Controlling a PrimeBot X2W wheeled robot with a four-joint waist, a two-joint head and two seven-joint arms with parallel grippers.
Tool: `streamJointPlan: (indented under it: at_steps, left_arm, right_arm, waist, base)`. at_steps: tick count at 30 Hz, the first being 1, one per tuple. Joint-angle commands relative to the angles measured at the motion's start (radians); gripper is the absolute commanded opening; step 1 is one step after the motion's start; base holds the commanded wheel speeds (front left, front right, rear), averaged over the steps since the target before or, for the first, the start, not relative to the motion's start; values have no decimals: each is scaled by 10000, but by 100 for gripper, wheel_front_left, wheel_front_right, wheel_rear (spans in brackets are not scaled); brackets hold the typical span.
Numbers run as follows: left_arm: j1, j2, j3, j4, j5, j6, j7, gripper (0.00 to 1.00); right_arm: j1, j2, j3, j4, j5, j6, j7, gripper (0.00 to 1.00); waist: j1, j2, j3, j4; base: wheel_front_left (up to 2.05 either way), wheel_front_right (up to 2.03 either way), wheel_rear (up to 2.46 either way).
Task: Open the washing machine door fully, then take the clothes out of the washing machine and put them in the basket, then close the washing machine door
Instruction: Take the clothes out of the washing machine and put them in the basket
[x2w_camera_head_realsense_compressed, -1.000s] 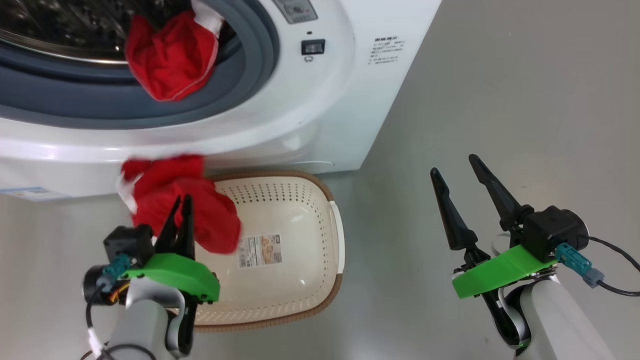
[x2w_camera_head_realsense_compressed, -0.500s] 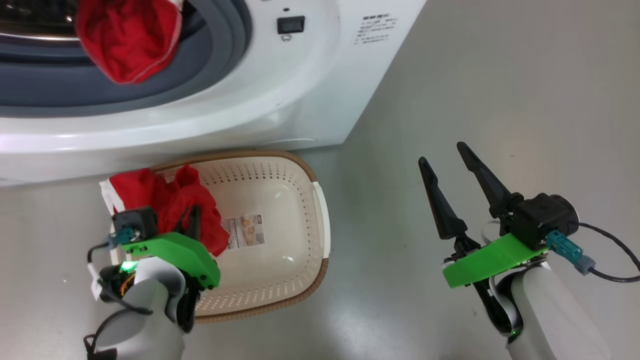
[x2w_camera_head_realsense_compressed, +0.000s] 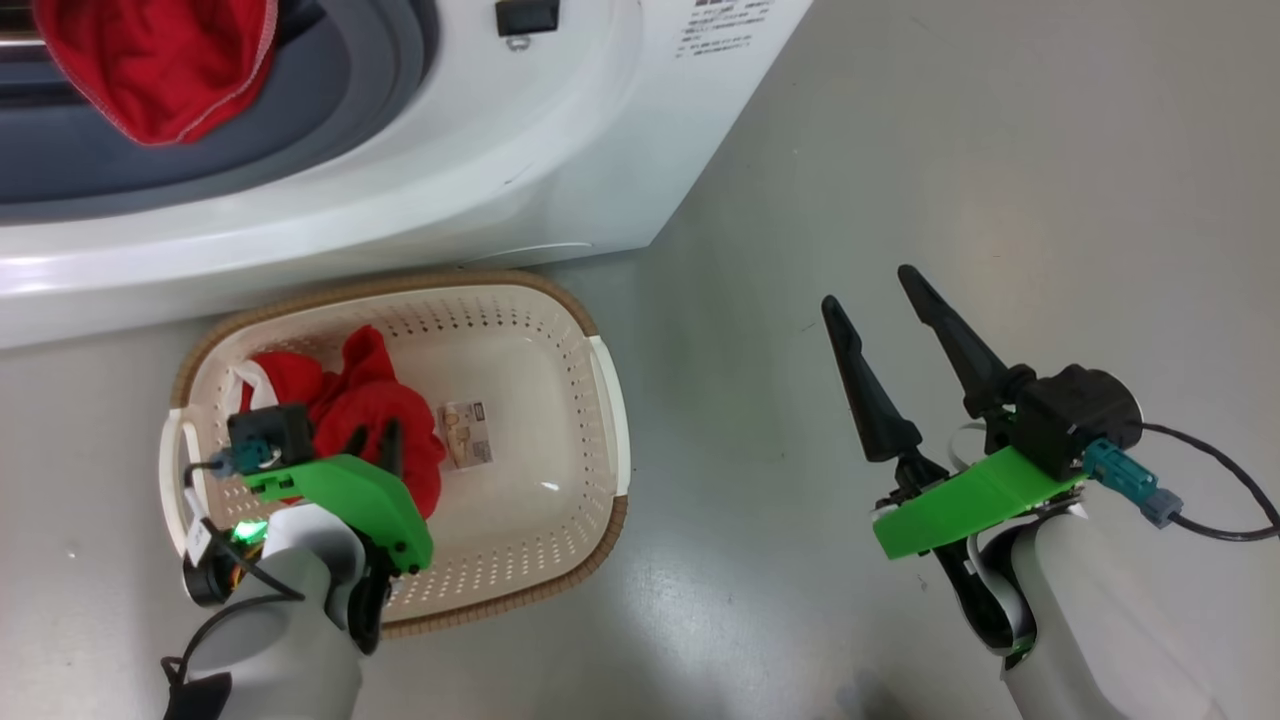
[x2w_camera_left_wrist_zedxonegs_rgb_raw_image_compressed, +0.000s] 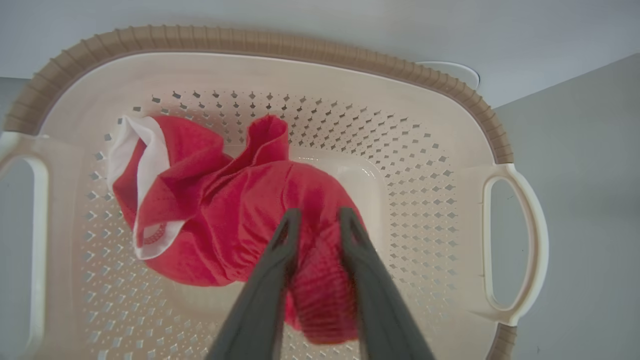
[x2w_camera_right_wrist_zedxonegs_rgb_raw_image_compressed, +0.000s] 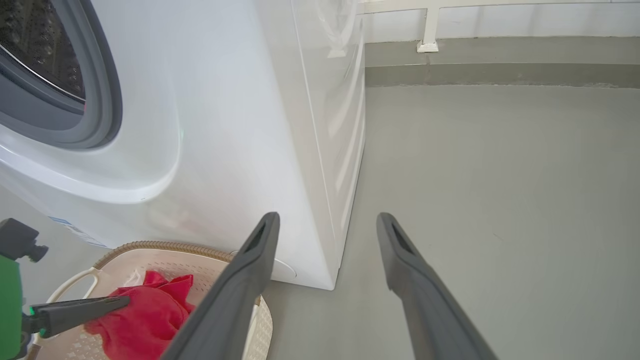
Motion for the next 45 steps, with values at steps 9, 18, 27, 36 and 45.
streamJointPlan:
  at_steps: [9,18,27,36,45]
  left_arm:
    - [40,253,4,-251,-52,-44,-626,100]
    - [1310,291,572,-3100,566,105,-709,100]
    - [2910,276,1342,-5757,1580,325,-711,100]
    - [4164,253,1725,-7969,2034,213,-712,100]
    - [5062,250,1969,-9543,2503,315,-712,100]
  right_arm:
    - [96,37,-7,-12,-133,46,-63,100]
    - [326,47,-305,148,-324,46,-63,100]
    - [656,-37,-459,237,-490,46,-63,100]
    - [1056,-225,-722,98,-624,46,-63,100]
    - [1571,-206,-979,-311,-698,46,-63,100]
  waist:
    - [0,-1,-567,354]
    - [0,-1,-1433,720]
    - [0,-1,-2380,1082]
    - [0,-1,-3405,1297]
    - [0,-1,-4322,1374]
  base:
    - [0,0,0]
    - [0,0,0]
    - [0,0,0]
    - [0,0,0]
    - [0,0,0]
